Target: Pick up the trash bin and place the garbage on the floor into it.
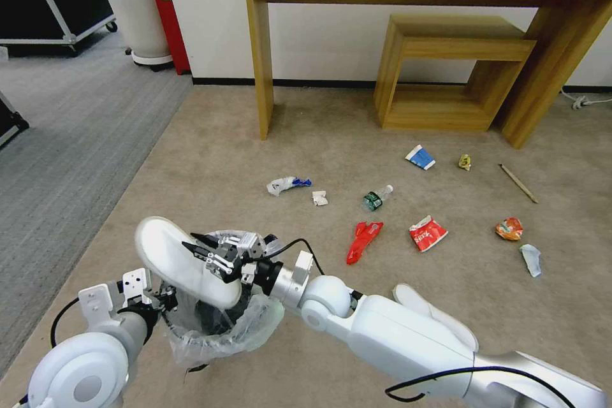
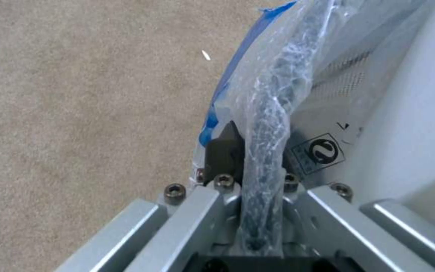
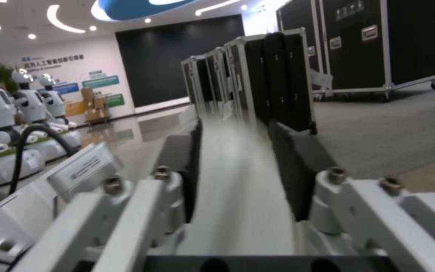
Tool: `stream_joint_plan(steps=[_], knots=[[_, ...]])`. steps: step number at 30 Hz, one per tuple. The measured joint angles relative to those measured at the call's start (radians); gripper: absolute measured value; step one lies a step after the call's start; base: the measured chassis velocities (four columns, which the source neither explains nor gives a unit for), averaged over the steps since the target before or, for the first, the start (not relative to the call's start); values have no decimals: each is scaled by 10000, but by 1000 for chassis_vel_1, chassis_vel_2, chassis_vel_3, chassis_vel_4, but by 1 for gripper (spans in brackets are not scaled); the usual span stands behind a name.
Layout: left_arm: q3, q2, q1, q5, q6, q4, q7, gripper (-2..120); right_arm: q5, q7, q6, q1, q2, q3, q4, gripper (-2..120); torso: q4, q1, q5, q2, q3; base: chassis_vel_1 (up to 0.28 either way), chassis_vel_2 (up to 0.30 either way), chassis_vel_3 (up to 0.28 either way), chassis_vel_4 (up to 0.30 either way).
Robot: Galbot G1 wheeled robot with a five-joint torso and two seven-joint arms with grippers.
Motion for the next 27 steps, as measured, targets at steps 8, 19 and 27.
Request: stream_joint_plan(steps=[8,19,27], knots=[[11,-21,10,1,-3,-5,0,0,118,145,-10,194,-101,46,149,68,0,0,0,0,0,0,0,0,0],[17,-55,80,72,10,-53,74,0,35,1227,-310,538,-239,946,389,99,2,0,0,0,0,0,0,0,0],[14,-148,127,467,106,-120,285,0,-666,2910,-842,416,-1290,2759,178,100,0,0,2,0,0,0,0,0,0]])
